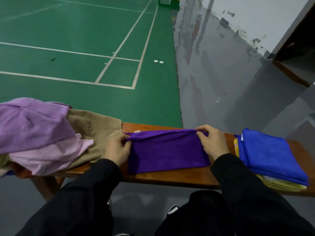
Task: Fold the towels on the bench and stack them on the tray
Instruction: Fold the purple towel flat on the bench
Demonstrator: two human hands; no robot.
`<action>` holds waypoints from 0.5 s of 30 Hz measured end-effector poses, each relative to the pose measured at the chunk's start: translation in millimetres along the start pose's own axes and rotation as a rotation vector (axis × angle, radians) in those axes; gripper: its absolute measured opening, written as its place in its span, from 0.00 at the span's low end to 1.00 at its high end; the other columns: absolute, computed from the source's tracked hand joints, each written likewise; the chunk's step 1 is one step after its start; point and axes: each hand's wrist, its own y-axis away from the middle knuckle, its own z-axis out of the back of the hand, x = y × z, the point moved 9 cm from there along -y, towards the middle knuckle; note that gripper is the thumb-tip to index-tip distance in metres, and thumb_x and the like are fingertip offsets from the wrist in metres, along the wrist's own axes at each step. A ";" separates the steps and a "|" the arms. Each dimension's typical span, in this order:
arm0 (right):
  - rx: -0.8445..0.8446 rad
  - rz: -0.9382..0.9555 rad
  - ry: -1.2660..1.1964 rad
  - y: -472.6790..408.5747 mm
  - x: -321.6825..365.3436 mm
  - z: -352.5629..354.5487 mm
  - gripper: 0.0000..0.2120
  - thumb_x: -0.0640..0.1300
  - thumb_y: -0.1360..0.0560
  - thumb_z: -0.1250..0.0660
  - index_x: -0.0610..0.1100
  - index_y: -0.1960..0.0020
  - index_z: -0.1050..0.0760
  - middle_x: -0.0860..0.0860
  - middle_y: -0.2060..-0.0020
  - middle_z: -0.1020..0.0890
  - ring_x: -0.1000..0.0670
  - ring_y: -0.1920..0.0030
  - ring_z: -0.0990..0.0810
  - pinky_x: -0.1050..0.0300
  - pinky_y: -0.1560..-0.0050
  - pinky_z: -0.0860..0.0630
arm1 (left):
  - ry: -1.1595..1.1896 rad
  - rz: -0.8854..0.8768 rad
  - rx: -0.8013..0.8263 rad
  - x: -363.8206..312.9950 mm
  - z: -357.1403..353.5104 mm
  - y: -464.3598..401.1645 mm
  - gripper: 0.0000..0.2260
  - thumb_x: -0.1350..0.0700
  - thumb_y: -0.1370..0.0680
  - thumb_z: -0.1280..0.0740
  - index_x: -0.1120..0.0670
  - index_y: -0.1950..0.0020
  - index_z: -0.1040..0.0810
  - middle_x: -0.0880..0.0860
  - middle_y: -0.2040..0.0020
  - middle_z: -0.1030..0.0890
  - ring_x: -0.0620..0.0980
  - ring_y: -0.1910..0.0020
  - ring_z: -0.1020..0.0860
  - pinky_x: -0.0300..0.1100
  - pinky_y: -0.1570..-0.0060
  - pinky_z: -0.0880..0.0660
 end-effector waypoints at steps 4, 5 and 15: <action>-0.014 -0.030 0.036 -37.6 -1.9 -22.9 0.04 0.46 0.20 0.30 0.50 0.47 0.17 0.51 0.53 0.14 0.47 0.50 0.18 0.53 0.48 0.23 | -0.163 0.066 -0.028 1.6 0.1 -29.8 0.05 0.60 0.22 0.32 0.57 0.54 0.17 0.55 0.58 0.15 0.56 0.58 0.19 0.47 0.59 0.26; -0.008 -0.039 0.045 -44.1 -4.6 -29.1 0.05 0.46 0.20 0.30 0.49 0.47 0.17 0.51 0.53 0.15 0.47 0.50 0.19 0.55 0.50 0.25 | -0.186 0.074 -0.033 3.4 -0.3 -35.5 0.05 0.59 0.22 0.32 0.57 0.54 0.16 0.56 0.57 0.15 0.57 0.57 0.19 0.48 0.57 0.25; 0.054 -0.027 0.191 -69.3 -27.1 -80.5 0.07 0.47 0.19 0.33 0.48 0.44 0.18 0.50 0.49 0.15 0.47 0.50 0.19 0.52 0.49 0.22 | -0.288 0.104 -0.021 20.6 -17.5 -60.4 0.06 0.59 0.20 0.33 0.57 0.47 0.17 0.55 0.52 0.15 0.48 0.60 0.25 0.39 0.57 0.33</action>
